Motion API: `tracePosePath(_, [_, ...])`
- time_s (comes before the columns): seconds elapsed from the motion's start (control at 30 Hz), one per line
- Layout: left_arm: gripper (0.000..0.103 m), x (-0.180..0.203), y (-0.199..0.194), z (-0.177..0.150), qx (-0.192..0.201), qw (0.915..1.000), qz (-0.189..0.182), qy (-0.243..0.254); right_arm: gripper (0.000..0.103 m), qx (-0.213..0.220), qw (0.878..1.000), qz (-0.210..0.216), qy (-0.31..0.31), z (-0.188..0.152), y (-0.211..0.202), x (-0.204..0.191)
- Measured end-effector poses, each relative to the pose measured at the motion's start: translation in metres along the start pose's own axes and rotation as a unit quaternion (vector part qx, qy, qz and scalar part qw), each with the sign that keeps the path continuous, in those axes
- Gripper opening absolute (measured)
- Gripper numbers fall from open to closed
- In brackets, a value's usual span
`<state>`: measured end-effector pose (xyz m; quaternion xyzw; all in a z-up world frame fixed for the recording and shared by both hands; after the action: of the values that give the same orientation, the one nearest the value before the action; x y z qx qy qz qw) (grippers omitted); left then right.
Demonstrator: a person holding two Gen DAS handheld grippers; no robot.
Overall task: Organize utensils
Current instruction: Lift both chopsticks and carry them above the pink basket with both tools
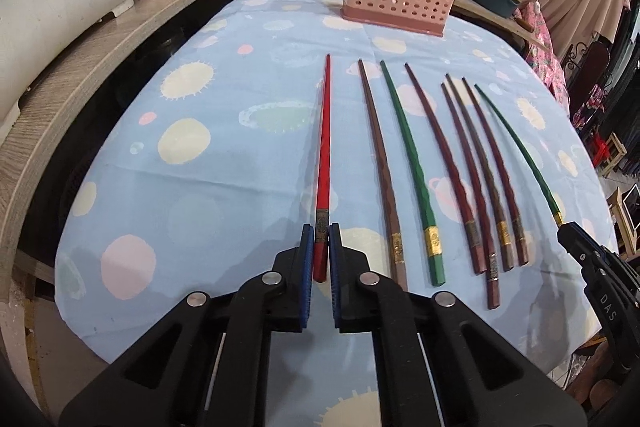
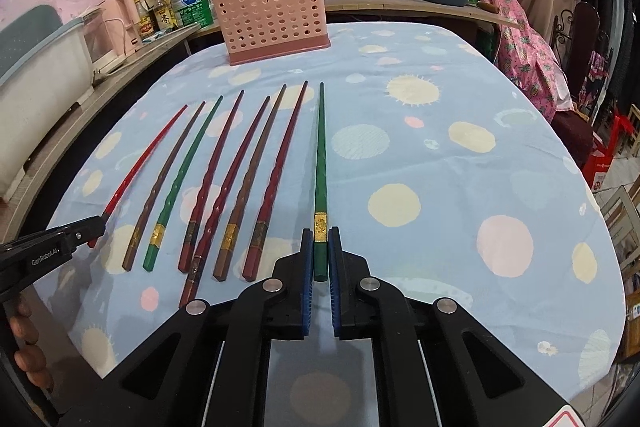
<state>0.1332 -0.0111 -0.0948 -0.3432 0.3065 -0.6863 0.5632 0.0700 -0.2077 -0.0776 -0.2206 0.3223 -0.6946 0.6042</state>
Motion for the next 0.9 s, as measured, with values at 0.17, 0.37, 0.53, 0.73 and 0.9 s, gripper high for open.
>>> tracePosePath(0.17, [0.007,-0.001,-0.025,0.023,0.028,0.9995,-0.010,-0.008,0.007,0.037,0.999,0.004,0.005,0.031,-0.023,0.002])
tracePosePath(0.37, [0.007,-0.001,-0.056,0.066,0.069,0.9973,-0.021,-0.015,0.007,0.093,0.995,0.017,0.018,0.086,-0.054,0.007])
tracePosePath(0.53, [0.007,0.000,-0.077,0.111,0.103,0.9940,-0.032,-0.021,0.007,0.135,0.990,0.031,0.031,0.137,-0.070,0.014])
tracePosePath(0.73, [0.007,0.002,-0.091,0.161,0.132,0.9902,-0.038,-0.026,0.007,0.158,0.986,0.038,0.039,0.182,-0.073,0.020])
tracePosePath(0.9, [0.007,0.006,-0.091,0.193,0.145,0.9883,-0.038,-0.024,0.007,0.166,0.984,0.043,0.045,0.208,-0.067,0.024])
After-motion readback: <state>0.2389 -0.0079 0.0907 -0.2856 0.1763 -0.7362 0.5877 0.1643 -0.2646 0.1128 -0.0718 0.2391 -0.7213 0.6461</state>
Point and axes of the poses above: each gripper's, at about its wrist camera, not at the fingertips, and y roughly the way its jaws point, x to its right, z to its top, the point moved 9 cm from there along y, roughly the way its jaws point, and after that the axes turned 2 degrees about -y, right-handed, at the moved point
